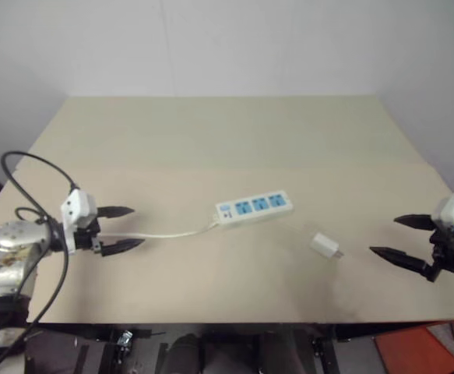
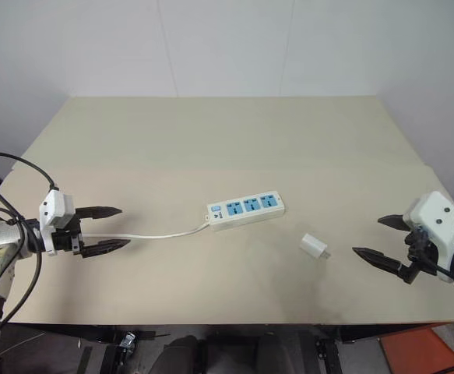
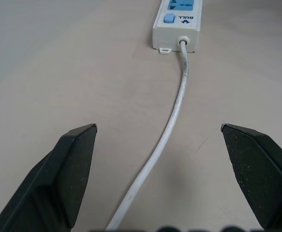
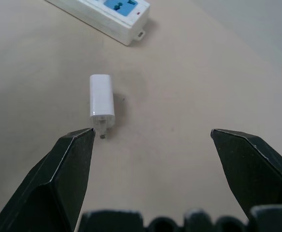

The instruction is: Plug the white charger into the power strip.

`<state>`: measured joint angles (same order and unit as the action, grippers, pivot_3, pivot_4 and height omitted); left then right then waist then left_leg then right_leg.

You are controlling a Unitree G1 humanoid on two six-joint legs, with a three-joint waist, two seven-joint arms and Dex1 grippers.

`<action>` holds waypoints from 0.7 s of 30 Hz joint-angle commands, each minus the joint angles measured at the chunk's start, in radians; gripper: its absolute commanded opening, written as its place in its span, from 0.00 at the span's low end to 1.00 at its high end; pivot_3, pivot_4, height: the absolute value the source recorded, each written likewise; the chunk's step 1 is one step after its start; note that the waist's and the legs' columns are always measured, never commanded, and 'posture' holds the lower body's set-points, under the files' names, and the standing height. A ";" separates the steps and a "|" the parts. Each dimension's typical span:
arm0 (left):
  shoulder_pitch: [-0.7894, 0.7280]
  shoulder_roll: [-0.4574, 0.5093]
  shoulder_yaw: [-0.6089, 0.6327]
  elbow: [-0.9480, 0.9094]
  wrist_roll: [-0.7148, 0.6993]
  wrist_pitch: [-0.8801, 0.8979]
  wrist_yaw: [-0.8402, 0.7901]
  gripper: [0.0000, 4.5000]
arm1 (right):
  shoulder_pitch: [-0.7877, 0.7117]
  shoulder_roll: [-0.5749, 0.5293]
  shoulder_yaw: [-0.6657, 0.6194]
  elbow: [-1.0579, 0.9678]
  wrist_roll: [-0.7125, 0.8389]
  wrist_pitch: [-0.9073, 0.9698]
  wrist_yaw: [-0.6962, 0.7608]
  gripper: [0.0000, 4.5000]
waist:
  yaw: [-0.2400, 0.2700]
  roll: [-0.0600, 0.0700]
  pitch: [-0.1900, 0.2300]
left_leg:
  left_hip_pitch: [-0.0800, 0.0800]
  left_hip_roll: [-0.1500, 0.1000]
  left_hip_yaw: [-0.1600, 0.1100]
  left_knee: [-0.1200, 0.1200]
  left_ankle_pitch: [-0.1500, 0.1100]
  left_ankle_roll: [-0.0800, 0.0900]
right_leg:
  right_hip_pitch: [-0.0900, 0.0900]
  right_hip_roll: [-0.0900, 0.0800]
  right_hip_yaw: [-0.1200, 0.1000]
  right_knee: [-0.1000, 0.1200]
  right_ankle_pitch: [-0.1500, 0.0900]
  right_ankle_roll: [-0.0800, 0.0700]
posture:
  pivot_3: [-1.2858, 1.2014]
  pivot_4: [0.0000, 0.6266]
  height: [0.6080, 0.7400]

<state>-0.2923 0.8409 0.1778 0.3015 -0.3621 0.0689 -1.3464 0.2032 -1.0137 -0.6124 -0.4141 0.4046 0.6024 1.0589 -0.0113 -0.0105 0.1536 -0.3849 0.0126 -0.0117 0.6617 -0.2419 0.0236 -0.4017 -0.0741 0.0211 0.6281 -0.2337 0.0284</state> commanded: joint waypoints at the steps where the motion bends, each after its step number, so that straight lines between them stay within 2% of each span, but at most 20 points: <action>1: -0.030 0.015 0.010 0.011 -0.015 -0.023 -0.026 1.00 | -0.001 -0.002 -0.047 -0.035 0.010 0.004 -0.016 1.00 | 0.000 0.000 0.000 | 0.000 0.000 0.000 0.000 0.000 0.000 | 0.000 0.000 0.000 0.000 0.000 0.000 | 0.52 0.24 1.00; 21: -0.073 -0.001 0.009 0.050 -0.012 -0.034 -0.053 1.00 | -0.006 -0.010 -0.037 -0.029 0.011 0.002 -0.048 1.00 | 0.000 -0.001 0.001 | 0.000 0.000 0.001 0.000 0.000 0.000 | 0.000 0.000 0.001 0.000 0.000 0.000 | 0.52 0.24 1.00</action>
<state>-0.3439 0.8341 0.1759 0.3634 -0.3579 0.0448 -1.4006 0.2062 -1.0121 -0.6175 -0.4230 0.4146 0.6076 1.0200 -0.0115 -0.0115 0.1542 -0.3848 0.0127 -0.0104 0.6615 -0.2419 0.0236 -0.4020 -0.0739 0.0221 0.6280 -0.2339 0.0288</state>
